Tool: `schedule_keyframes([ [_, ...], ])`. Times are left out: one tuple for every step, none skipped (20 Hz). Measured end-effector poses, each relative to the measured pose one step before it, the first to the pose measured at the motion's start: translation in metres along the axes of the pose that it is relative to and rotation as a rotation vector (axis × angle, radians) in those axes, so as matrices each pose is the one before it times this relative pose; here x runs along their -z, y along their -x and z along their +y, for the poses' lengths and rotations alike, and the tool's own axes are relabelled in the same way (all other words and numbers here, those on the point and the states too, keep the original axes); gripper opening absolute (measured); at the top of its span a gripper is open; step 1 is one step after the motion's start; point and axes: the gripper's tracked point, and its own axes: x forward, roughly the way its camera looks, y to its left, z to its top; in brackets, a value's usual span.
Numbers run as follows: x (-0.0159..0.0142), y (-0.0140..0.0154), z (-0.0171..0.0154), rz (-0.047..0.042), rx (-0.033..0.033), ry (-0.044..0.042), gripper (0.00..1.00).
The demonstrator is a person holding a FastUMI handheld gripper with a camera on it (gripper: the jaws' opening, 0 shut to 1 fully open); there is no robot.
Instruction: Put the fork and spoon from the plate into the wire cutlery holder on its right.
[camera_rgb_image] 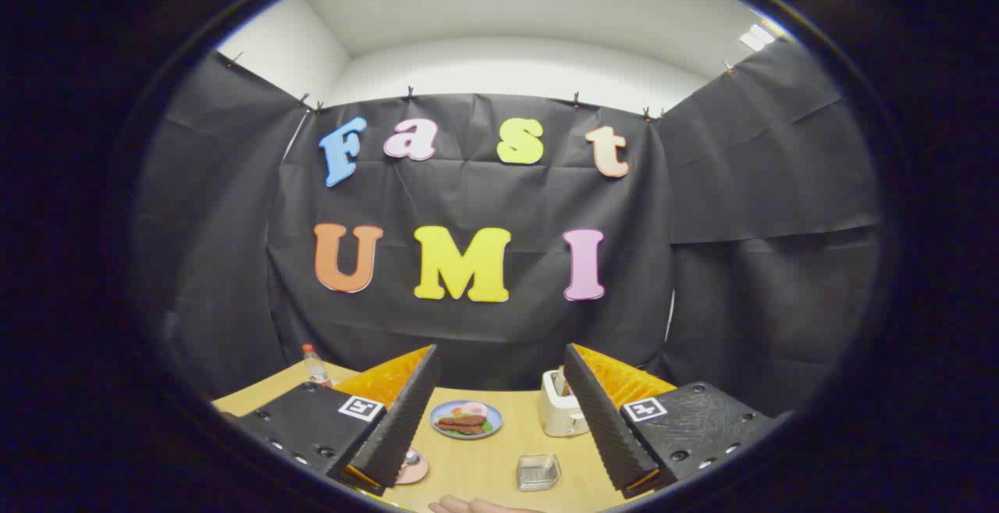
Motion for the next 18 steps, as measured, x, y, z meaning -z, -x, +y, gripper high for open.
schedule_keyframes([
  [0.00147,-0.00164,0.00732,0.00024,-0.02911,-0.00827,0.95],
  [0.00063,-0.00048,0.00372,0.00217,-0.02562,-0.00832,0.95],
  [0.00483,-0.00219,-0.00088,0.00998,-0.01573,-0.00374,0.95],
  [0.00290,-0.00167,-0.00139,0.00969,-0.01402,0.00169,0.95],
  [0.00294,-0.00078,-0.00040,0.01088,-0.01224,-0.00231,0.95],
  [-0.00009,-0.00008,-0.00060,0.00287,-0.00812,-0.00370,0.95],
  [0.00011,0.00099,-0.00207,0.00090,0.00130,-0.00323,0.95],
  [0.00139,0.00132,-0.00119,0.00031,0.00132,0.00017,0.95],
  [0.00306,0.00106,0.00090,-0.00063,0.00536,0.00375,0.95],
  [0.00354,-0.00008,0.00152,0.00314,0.00665,0.00745,0.95],
  [0.00265,0.00002,0.00198,0.00618,0.00860,0.01006,0.95],
  [0.00148,-0.00017,0.00159,-0.00160,0.01175,0.00111,0.95],
  [-0.00101,0.00059,0.00304,-0.00736,0.00921,-0.00610,0.95],
  [0.00176,0.00028,0.00517,-0.00395,0.00865,-0.00476,0.95],
  [0.00247,-0.00165,0.00551,0.00967,0.00776,-0.00085,0.95],
  [0.00509,-0.00020,0.00676,0.01597,-0.00399,0.00306,0.95],
  [0.00203,0.00040,0.00805,0.00759,-0.00849,0.00603,0.95],
  [-0.00123,-0.00145,0.00402,-0.00187,-0.00111,0.00960,0.95],
])
